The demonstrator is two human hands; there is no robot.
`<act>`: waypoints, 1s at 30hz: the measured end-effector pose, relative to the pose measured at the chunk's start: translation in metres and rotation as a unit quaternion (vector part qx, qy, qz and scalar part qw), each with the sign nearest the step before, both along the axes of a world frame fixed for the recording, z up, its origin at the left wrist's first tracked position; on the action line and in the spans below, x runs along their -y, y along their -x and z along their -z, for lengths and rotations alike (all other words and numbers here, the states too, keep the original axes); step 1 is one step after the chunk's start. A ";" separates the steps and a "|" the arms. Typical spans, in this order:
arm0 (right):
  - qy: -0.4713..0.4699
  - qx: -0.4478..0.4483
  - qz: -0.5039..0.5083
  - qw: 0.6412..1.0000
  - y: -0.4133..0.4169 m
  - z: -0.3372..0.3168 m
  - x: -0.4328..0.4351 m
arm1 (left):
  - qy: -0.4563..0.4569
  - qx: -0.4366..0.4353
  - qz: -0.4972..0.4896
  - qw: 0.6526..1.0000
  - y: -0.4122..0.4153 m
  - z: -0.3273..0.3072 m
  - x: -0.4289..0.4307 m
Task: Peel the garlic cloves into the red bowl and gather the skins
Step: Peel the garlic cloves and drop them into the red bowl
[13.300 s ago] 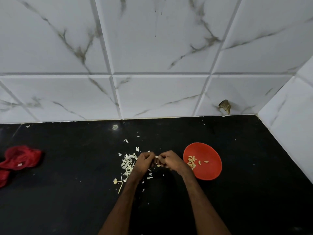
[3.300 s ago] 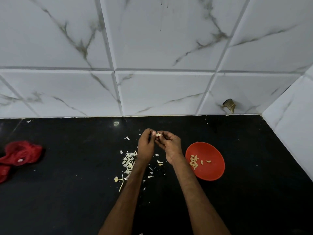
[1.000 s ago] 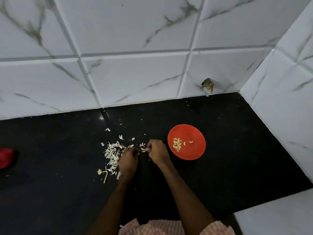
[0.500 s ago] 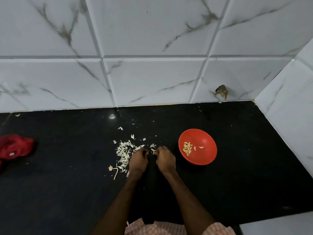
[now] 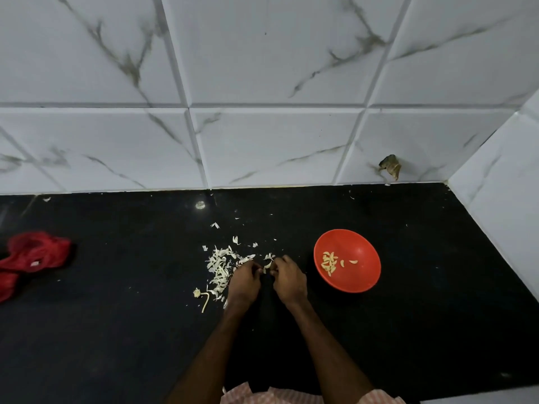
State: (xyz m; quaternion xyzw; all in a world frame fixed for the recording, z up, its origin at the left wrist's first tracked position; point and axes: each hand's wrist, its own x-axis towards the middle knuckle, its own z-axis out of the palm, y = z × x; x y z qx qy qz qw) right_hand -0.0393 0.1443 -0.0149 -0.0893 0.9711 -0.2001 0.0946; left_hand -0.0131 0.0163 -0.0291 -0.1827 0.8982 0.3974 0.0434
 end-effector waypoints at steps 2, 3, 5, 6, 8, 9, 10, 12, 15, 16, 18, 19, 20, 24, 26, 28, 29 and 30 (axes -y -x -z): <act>0.007 0.004 -0.004 1.000 0.000 0.001 0.001 | 0.002 0.011 0.001 1.000 0.001 0.001 0.001; 0.011 0.005 -0.006 1.000 0.000 0.001 0.001 | 0.004 0.015 0.004 1.000 0.002 0.002 0.002; 0.019 0.005 -0.010 1.000 0.000 0.002 0.001 | 0.005 0.019 0.009 1.000 0.003 0.003 0.003; 0.023 0.006 -0.012 1.000 0.000 0.002 0.001 | 0.004 0.020 0.008 1.000 0.003 0.003 0.002; 0.031 0.007 -0.014 0.999 0.000 0.003 -0.001 | 0.005 0.025 0.002 1.000 0.005 0.003 0.000; 0.036 0.007 -0.015 0.999 0.000 0.004 -0.002 | 0.006 0.027 0.000 1.000 0.005 0.001 -0.001; 0.039 0.008 -0.017 0.999 0.000 0.005 -0.003 | 0.004 0.025 -0.001 1.000 0.005 0.000 -0.001; 0.045 0.011 -0.025 0.999 0.001 0.005 -0.002 | 0.004 0.025 -0.001 1.000 0.005 -0.001 -0.002; 0.041 0.003 -0.038 0.998 0.000 0.006 0.001 | 0.000 0.029 -0.002 1.000 0.004 -0.002 -0.002; 0.035 -0.002 -0.041 0.999 -0.001 0.005 0.002 | -0.006 0.033 -0.005 0.999 0.004 -0.002 -0.002; 0.023 -0.011 -0.046 0.999 -0.001 0.005 0.005 | -0.012 0.034 -0.008 0.999 0.003 -0.004 -0.002; 0.018 -0.013 -0.046 0.999 -0.002 0.005 0.006 | -0.012 0.035 -0.009 0.999 0.002 -0.004 -0.002; 0.013 -0.013 -0.046 0.999 -0.002 0.005 0.007 | -0.013 0.036 -0.011 0.999 0.002 -0.004 -0.001; 0.020 -0.021 -0.050 0.998 -0.003 0.005 0.005 | -0.031 0.031 -0.010 0.999 0.005 -0.002 0.001; 0.027 -0.035 -0.061 0.997 -0.003 0.003 0.003 | -0.048 0.032 -0.019 0.998 0.006 -0.002 0.002; 0.039 -0.060 -0.082 0.994 -0.002 0.001 0.001 | -0.053 0.033 -0.025 0.998 0.007 -0.004 0.004; 0.045 -0.072 -0.091 0.992 0.000 0.000 0.000 | -0.057 0.036 -0.022 0.997 0.008 -0.002 0.005; 0.053 -0.083 -0.099 0.990 0.001 -0.002 0.000 | -0.066 0.041 -0.016 0.997 0.010 -0.001 0.006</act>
